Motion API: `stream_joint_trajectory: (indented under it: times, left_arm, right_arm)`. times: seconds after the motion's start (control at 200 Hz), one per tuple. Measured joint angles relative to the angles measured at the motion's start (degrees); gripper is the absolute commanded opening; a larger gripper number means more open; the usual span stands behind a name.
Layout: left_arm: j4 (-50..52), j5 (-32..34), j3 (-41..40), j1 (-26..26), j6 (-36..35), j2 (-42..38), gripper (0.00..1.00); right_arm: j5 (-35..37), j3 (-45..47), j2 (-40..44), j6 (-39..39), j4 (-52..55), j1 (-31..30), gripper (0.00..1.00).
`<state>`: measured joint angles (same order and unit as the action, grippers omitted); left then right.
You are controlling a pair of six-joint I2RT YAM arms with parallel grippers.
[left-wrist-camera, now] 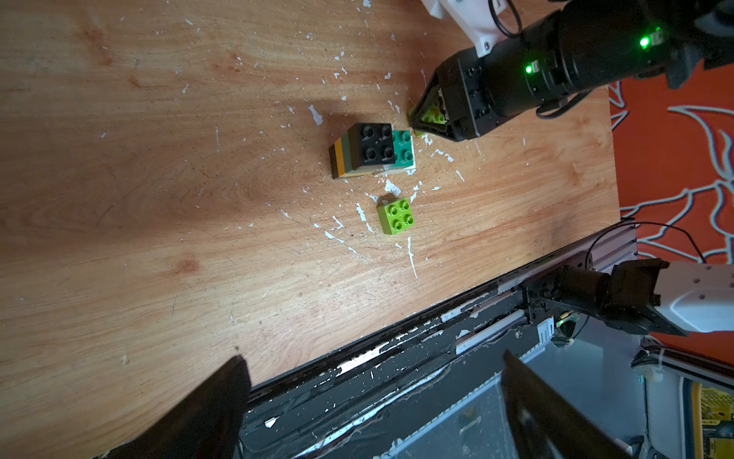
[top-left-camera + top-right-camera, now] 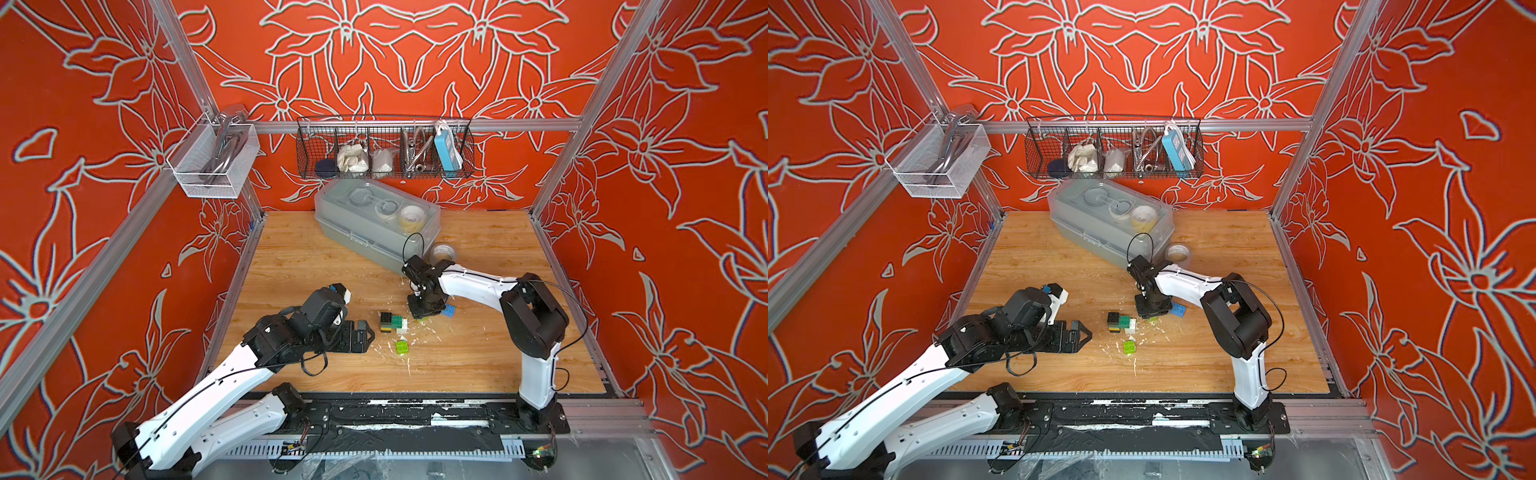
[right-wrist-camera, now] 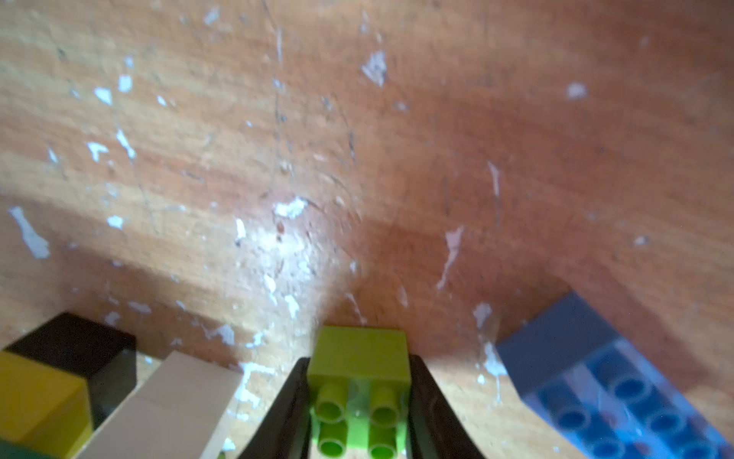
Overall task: Assemble a giraffe with lego
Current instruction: Pick up the lego brick from the center of the board, then assemble the lego brick with the lego brick.
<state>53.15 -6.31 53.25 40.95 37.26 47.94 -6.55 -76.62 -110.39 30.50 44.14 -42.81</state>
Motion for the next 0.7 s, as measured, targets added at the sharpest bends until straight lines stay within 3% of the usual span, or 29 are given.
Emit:
stream_joint_trajectory:
  times: [0.37,0.701]
  left_arm:
    - [-2.75,2.27,-0.02,0.0,-1.36,-3.04,0.97]
    - [-2.03,4.22,-1.64,0.0,-1.7,-7.78,0.97]
  right_arm:
    - [2.45,-11.1,8.79,8.68,9.84,-7.32,0.21]
    - [5.16,-22.16,4.04,15.76,13.03,-12.0,0.21]
